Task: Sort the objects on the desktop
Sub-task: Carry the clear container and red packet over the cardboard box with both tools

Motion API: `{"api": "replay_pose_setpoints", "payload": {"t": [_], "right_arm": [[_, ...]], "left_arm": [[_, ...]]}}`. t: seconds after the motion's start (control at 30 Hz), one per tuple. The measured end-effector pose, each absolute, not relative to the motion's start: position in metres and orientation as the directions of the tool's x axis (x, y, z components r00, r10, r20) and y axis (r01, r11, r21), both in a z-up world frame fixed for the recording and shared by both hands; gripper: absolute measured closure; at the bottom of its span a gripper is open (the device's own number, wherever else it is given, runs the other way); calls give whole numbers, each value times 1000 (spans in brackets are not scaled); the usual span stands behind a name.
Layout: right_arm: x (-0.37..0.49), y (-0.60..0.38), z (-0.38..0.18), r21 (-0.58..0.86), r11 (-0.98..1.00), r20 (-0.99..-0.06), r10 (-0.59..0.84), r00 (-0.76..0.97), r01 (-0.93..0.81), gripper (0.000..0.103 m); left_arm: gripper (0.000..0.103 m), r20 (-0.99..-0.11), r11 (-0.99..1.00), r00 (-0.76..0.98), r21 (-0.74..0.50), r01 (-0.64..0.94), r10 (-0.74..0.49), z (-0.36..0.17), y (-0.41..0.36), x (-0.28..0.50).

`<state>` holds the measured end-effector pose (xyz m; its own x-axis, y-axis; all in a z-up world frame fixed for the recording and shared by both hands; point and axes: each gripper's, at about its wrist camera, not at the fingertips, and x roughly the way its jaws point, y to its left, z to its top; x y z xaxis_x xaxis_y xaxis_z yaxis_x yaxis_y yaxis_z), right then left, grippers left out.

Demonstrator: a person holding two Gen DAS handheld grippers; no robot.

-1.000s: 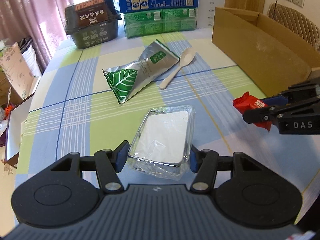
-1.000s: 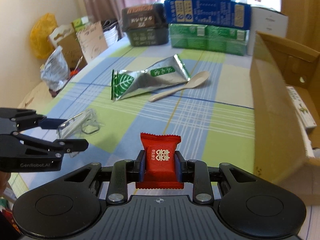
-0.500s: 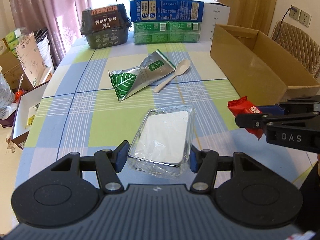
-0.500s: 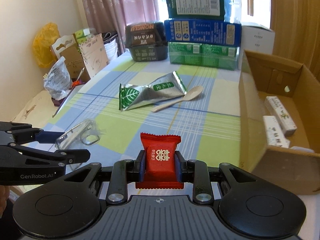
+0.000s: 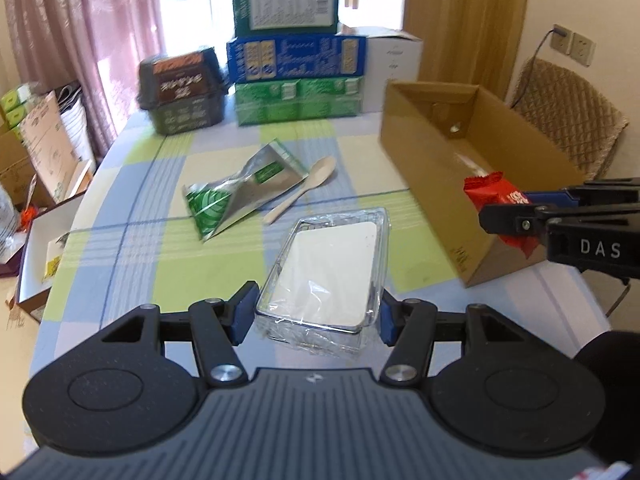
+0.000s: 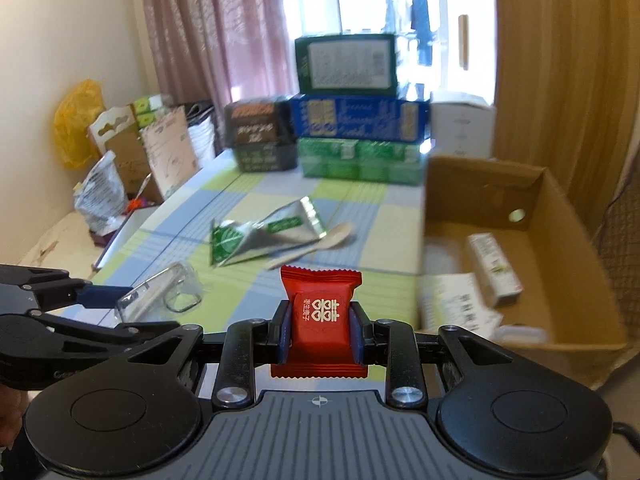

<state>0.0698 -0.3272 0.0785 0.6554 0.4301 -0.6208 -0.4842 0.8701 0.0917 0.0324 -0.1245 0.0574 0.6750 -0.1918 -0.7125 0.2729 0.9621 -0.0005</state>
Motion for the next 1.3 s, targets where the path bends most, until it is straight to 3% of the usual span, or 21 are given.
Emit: {"api": "replay_pose_setpoints", "payload": {"t": [0.77,1.3], "right_arm": [[125,-471,102,53,950,-605,275,747,-306,77],[155,-489,88,62,953,-634,268,726,-298,77]], "left_arm": [[49,-689,881,640,5,473,-339,91,-286,70],[49,-712,861,605,2,509,-356,77,-326,100]]}}
